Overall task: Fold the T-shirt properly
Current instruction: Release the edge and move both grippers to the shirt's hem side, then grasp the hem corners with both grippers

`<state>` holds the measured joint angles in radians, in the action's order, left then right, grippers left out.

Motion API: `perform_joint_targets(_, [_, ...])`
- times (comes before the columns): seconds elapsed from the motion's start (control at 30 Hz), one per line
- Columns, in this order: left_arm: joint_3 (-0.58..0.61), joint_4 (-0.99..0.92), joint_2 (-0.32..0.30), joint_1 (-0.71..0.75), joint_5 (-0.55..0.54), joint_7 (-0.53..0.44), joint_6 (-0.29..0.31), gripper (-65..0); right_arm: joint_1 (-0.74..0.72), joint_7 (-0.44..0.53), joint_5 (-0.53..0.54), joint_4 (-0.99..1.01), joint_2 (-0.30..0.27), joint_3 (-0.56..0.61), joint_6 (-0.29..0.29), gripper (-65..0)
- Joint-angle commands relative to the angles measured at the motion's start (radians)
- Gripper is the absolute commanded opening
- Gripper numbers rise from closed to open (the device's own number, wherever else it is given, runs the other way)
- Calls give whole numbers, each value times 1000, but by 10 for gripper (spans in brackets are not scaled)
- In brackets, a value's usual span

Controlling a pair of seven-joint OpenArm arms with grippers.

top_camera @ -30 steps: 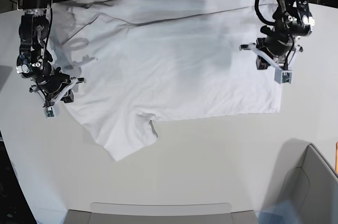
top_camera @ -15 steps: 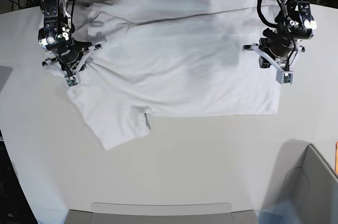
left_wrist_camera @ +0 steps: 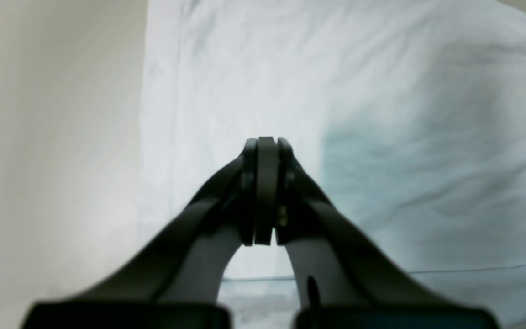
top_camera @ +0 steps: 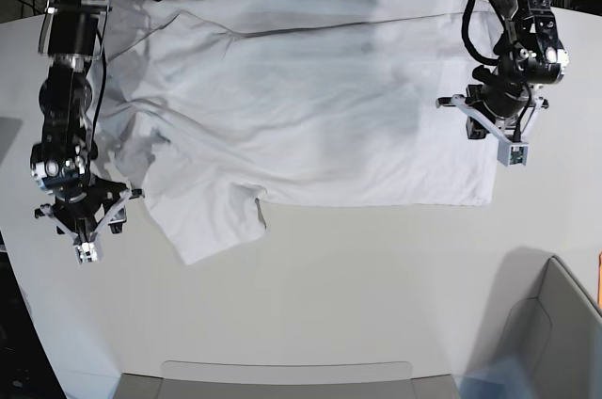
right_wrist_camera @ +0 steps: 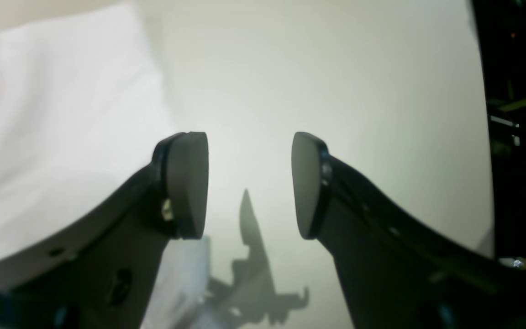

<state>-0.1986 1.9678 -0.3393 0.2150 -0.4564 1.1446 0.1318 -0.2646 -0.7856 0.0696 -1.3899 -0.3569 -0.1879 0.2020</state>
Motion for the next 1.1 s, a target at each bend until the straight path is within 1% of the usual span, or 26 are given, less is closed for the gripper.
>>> perform_joint_targets(0.0, [-9, 15, 9, -7, -6, -18, 1, -650, -61, 59, 8, 65, -17, 35, 0, -357])
perform_joint_targets(0.1, [-12, 15, 39, -7, -6, -18, 1, -650, -178, 199, 8, 310, -18, 117, -2, -357])
perform_joint_targets(0.2, [-12, 15, 62, -7, -5, -18, 1, -650, -270, 285, 8, 516, -15, 170, -2, -357])
perform_joint_targets(0.27, [-12, 15, 73, -7, -5, -18, 1, -650, -295, 332, 8, 599, -9, 204, -2, -357])
perform_joint_targets(0.33, [-12, 14, 84, -7, -5, -18, 1, -650, -295, 372, 8, 627, 0, 245, -3, -357])
perform_joint_targets(0.47, [-12, -6, 102, -7, -5, -19, 1, -650, -287, 387, 8, 654, 12, 288, -3, -357])
perform_joint_targets(0.53, [-12, -25, 102, -10, -5, -22, 1, -650, -287, 391, 29, 680, 34, 313, -3, -357])
perform_joint_targets(0.6, [-12, -34, 102, -21, -5, -22, 1, -650, -284, 391, 57, 688, 43, 331, -3, -357])
perform_joint_targets(0.7, [-12, -34, 102, -36, -5, -19, 1, -650, -273, 391, 75, 688, 49, 341, -2, -357])
perform_joint_targets(0.8, [-12, -34, 102, -36, -5, -19, 1, -650, -273, 391, 77, 689, 69, 342, -2, -357])
perform_joint_targets(0.9, [-12, -35, 102, -38, -5, -19, 1, -650, -273, 386, 77, 691, 77, 344, 0, -357])
perform_joint_targets(0.97, [-12, -35, 102, -50, -5, -21, 1, -650, -270, 381, 77, 693, 94, 371, 1, -357])
perform_joint_targets(1.07, [-12, -52, 102, -75, -5, -25, -2, -650, -266, 381, 77, 729, 104, 433, 27, -358])
